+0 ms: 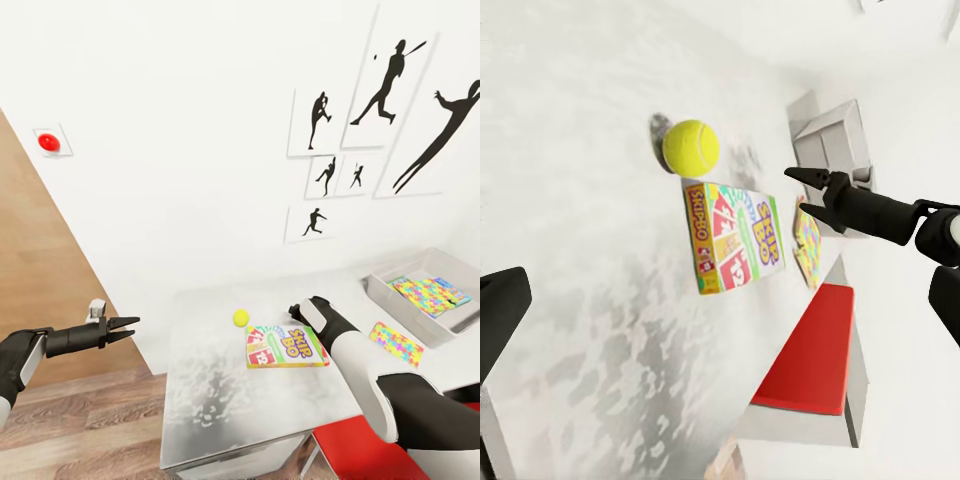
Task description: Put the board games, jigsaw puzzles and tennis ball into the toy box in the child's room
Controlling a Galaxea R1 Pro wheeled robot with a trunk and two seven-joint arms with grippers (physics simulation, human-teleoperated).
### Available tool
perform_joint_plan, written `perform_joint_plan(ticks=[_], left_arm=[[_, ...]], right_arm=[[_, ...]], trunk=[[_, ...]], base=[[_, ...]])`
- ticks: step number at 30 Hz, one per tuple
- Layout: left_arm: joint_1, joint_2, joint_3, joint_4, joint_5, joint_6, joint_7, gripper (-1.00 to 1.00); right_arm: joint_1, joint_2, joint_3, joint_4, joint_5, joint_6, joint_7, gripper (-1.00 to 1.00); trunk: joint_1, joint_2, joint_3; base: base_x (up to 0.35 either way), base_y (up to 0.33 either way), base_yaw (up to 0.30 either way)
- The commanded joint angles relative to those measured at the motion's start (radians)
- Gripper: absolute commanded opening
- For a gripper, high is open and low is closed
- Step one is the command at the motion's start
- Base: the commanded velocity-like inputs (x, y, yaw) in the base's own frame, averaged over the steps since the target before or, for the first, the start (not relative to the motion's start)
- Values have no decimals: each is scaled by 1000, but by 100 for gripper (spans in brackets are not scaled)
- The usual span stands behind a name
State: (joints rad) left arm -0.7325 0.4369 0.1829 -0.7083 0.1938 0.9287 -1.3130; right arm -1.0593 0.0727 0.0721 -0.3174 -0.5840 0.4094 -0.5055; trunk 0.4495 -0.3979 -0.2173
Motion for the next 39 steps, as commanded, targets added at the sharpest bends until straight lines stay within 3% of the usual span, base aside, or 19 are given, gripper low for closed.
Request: perform_joint_plan(ticks=[1, 9, 39], left_arm=[[0, 0, 0, 0, 3, 9, -2, 100], [-1, 0, 0, 0, 4, -41, -4, 100], [-1, 0, 0, 1, 4, -47, -5, 100]], right_arm=[[-1, -1, 8, -2, -7, 5, -7, 100], [-1, -1, 8, -2, -7, 5, -7, 100], [-1, -1, 8, -2, -7, 2, -6, 100]], trunk=[[1, -2, -4], [1, -2, -17], [1, -2, -57]], base=[[0, 0, 0], [0, 0, 0], [0, 0, 0]])
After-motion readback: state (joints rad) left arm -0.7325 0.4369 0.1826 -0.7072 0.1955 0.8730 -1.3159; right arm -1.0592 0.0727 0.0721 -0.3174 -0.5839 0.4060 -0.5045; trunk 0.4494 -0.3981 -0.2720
